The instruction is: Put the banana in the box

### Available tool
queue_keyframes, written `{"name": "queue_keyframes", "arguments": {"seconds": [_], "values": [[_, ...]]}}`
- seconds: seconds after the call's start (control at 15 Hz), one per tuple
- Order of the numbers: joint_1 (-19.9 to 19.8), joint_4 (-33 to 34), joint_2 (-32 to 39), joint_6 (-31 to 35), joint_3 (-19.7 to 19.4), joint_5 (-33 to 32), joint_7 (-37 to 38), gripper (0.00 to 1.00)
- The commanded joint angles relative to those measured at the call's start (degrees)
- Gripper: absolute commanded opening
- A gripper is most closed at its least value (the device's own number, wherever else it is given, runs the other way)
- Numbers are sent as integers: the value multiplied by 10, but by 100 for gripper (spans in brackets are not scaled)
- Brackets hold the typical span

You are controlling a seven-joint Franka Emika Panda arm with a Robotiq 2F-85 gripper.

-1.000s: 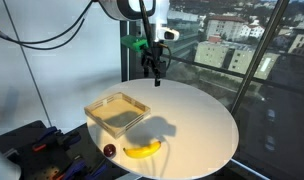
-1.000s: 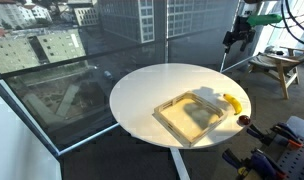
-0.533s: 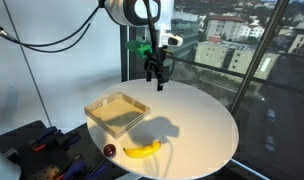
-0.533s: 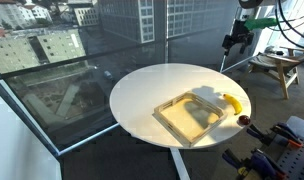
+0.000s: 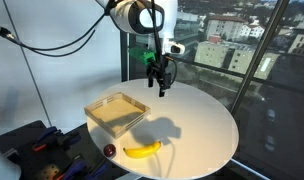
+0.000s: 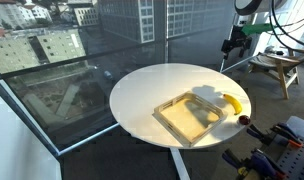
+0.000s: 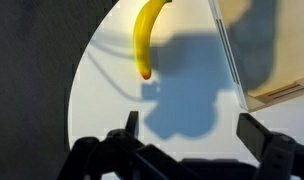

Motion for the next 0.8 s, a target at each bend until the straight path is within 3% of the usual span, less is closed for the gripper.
{"name": "queue_keyframes", "arguments": {"seconds": [0.0, 0.73], "values": [[-7, 22, 30, 6, -3, 3, 3, 100], [-8, 17, 68, 20, -9, 3, 15, 100]]}}
